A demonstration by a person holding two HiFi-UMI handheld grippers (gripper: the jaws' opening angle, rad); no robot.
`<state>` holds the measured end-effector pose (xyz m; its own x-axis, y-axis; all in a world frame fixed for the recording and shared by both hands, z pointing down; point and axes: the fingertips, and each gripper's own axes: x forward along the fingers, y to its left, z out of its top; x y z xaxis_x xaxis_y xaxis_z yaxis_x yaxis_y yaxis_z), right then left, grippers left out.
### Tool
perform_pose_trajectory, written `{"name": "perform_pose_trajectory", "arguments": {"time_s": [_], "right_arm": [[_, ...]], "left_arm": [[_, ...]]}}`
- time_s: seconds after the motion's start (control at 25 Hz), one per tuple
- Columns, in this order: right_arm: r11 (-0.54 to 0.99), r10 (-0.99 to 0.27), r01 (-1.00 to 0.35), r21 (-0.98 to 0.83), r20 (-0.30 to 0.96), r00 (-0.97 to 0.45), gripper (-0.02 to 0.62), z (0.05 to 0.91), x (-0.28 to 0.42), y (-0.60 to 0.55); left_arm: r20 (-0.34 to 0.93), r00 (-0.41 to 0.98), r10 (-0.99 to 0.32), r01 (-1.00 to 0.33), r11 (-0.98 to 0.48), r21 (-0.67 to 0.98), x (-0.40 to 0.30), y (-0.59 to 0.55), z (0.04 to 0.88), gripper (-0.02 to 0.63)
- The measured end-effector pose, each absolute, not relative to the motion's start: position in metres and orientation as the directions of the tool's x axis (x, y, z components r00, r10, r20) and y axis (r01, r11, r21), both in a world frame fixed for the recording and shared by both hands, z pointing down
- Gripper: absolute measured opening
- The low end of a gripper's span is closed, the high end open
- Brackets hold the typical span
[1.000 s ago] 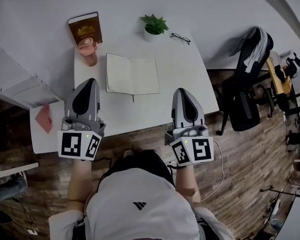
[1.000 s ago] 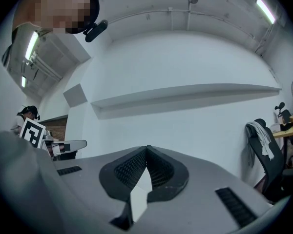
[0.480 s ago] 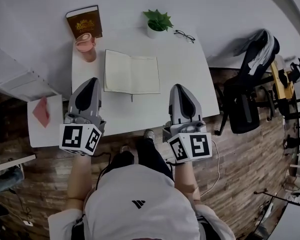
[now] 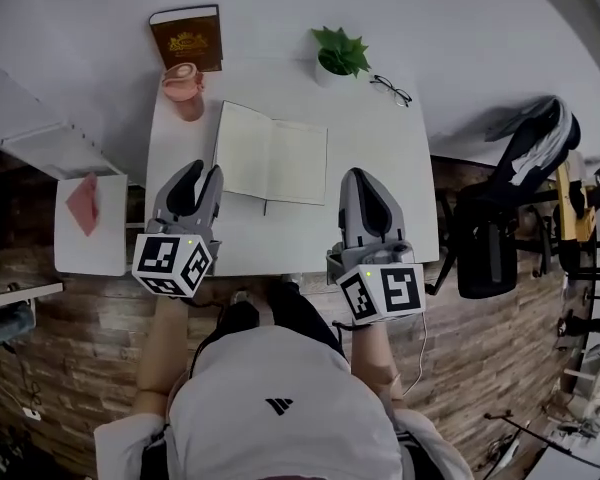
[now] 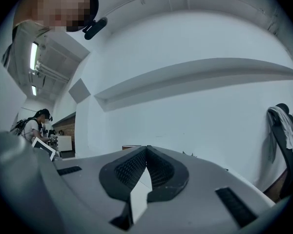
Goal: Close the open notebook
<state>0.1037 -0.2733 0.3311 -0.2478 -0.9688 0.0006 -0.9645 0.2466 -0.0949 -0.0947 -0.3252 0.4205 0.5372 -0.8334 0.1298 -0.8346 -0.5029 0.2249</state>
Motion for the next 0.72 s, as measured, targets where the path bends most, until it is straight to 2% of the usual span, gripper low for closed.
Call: {"name": "perform_pose_trajectory", "arguments": {"time_s": [0.44, 0.72], "right_arm": [[0.351, -0.933, -0.930, -0.104, 0.045, -0.357, -0.002, 0.343, 0.110, -0.310], [0.400, -0.909, -0.911, -0.102, 0.079, -0.408, -0.002, 0.353, 0.114, -0.323]], "left_arm": [[0.288, 0.435, -0.853, -0.886, -0.348, 0.306, -0.091, -0.344, 0.489, 0.235], [0.343, 0.377, -0.860, -0.903, -0.260, 0.342, -0.093, -0.347, 0.525, 0.265]]}}
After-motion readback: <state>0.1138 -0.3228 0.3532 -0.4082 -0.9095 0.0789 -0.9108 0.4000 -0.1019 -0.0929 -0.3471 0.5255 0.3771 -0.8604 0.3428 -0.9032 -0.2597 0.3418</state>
